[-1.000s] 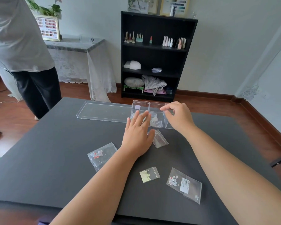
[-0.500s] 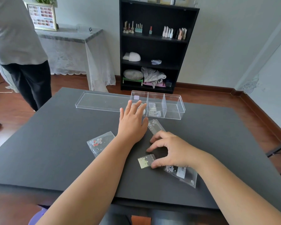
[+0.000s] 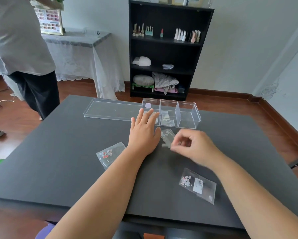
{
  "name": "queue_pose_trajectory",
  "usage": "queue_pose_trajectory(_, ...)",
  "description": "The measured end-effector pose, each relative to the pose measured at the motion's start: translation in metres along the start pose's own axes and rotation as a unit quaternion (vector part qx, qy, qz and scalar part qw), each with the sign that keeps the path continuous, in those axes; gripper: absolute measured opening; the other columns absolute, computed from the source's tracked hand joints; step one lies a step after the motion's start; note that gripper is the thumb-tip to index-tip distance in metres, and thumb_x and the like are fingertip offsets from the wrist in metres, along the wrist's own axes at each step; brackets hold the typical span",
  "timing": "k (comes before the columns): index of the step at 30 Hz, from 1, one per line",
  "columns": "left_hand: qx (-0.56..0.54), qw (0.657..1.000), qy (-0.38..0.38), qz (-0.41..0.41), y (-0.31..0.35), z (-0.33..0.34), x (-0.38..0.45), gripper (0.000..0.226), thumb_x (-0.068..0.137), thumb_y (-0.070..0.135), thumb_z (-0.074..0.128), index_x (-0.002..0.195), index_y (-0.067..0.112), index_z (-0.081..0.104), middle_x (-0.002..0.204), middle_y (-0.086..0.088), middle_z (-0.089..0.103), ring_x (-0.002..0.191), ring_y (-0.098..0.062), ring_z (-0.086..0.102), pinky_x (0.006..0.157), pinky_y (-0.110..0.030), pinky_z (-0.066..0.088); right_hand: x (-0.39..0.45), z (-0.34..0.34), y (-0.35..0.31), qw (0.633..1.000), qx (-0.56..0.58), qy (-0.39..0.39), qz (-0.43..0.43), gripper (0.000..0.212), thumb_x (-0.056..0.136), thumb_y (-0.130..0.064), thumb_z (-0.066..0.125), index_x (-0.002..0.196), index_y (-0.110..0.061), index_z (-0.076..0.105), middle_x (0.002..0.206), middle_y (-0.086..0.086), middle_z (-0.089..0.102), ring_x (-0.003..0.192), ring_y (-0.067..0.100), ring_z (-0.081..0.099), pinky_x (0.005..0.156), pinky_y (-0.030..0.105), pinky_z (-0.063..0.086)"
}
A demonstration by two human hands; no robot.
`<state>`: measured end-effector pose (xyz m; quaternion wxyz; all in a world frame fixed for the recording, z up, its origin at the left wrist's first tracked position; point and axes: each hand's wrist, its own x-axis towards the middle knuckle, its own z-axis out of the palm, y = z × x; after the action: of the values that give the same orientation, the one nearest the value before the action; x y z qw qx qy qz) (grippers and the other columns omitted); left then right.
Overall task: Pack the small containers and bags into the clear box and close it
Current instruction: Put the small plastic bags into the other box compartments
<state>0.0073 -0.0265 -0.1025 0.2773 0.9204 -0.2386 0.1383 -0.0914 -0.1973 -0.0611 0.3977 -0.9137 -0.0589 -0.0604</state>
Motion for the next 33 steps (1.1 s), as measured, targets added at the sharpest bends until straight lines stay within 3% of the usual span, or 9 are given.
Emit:
queue_pose_trajectory(5,-0.010,1.000,-0.005,0.001,-0.002,-0.002,0.002,0.051,0.095,0.029,0.047,0.144,0.028,0.033,0.157,0.003,0.026,0.148,-0.024,0.002,0.116,-0.049,0.002,0.055,-0.052,0.003,0.983,-0.083,0.155,-0.044,0.019,0.082,-0.015,0.073,0.081,-0.034,0.070,0.072,-0.022,0.064,0.064,-0.005,0.053,0.059,0.004,0.037)
queue_pose_trajectory(7,-0.012,1.000,-0.007,0.002,-0.003,-0.001,0.002,0.051,0.095,0.029,0.047,0.144,0.029,0.033,0.157,0.003,0.025,0.148,-0.024,0.002,0.115,-0.048,0.001,0.081,-0.063,0.004,0.978,-0.144,0.143,-0.045,0.017,0.088,-0.012,0.066,0.092,-0.028,0.072,0.083,-0.017,0.064,0.072,-0.001,0.056,0.063,0.008,0.038)
queue_pose_trajectory(11,-0.015,1.000,-0.012,0.004,-0.004,-0.001,0.003,0.052,0.095,0.029,0.048,0.144,0.029,0.032,0.157,0.003,0.025,0.148,-0.024,0.001,0.116,-0.049,0.002,0.125,-0.062,0.006,0.976,-0.210,0.039,-0.033,0.028,0.096,-0.010,0.050,0.106,-0.024,0.073,0.100,-0.006,0.066,0.076,0.005,0.060,0.063,0.015,0.042)
queue_pose_trajectory(14,-0.016,1.000,-0.016,0.001,-0.003,-0.002,0.003,0.052,0.095,0.030,0.048,0.144,0.029,0.032,0.158,0.003,0.025,0.148,-0.024,0.001,0.116,-0.050,0.003,0.140,-0.047,0.008,0.975,-0.219,-0.017,-0.020,0.029,0.095,-0.013,0.053,0.110,-0.029,0.071,0.100,-0.011,0.066,0.071,-0.006,0.058,0.057,0.010,0.040)
queue_pose_trajectory(19,-0.017,1.000,-0.023,-0.002,-0.002,-0.003,0.003,0.053,0.095,0.032,0.049,0.145,0.030,0.030,0.158,0.003,0.023,0.148,-0.024,0.000,0.116,-0.049,0.001,0.146,-0.030,0.019,0.981,-0.184,-0.040,0.054,0.028,0.087,-0.013,0.061,0.105,-0.035,0.064,0.087,-0.009,0.070,0.084,0.012,0.064,0.065,0.028,0.051)
queue_pose_trajectory(22,-0.015,1.000,-0.027,-0.005,-0.002,-0.003,0.004,0.054,0.095,0.034,0.050,0.145,0.031,0.030,0.159,0.003,0.022,0.148,-0.024,0.000,0.115,-0.047,-0.002,0.145,-0.028,0.025,0.975,-0.211,-0.037,0.054,0.029,0.087,-0.015,0.060,0.109,-0.033,0.066,0.100,-0.008,0.068,0.093,0.016,0.063,0.079,0.034,0.053)
queue_pose_trajectory(25,-0.014,0.999,-0.031,-0.008,-0.002,-0.002,0.004,0.055,0.095,0.035,0.050,0.145,0.031,0.030,0.159,0.004,0.021,0.148,-0.024,0.000,0.113,-0.045,-0.005,0.142,-0.033,0.027,0.974,-0.220,-0.032,0.038,0.036,0.088,-0.017,0.063,0.121,-0.031,0.064,0.114,-0.003,0.064,0.095,0.015,0.056,0.077,0.029,0.044)
queue_pose_trajectory(28,-0.023,0.999,-0.032,-0.011,-0.001,-0.004,0.003,0.054,0.095,0.033,0.051,0.145,0.030,0.031,0.159,0.003,0.021,0.148,-0.024,0.001,0.115,-0.047,-0.002,0.132,-0.042,0.025,0.975,-0.221,0.032,-0.005,0.037,0.089,-0.017,0.062,0.124,-0.029,0.064,0.122,-0.002,0.061,0.095,0.010,0.046,0.081,0.027,0.037)
queue_pose_trajectory(33,-0.034,0.998,0.012,0.044,0.008,-0.011,-0.001,0.048,0.092,0.028,0.055,0.139,0.027,0.044,0.154,-0.001,0.034,0.146,-0.028,0.013,0.116,-0.052,0.012,0.083,-0.050,0.019,0.975,-0.183,0.119,-0.042,0.025,0.089,-0.014,0.064,0.110,-0.027,0.071,0.110,-0.010,0.062,0.084,0.009,0.045,0.073,0.012,0.035)
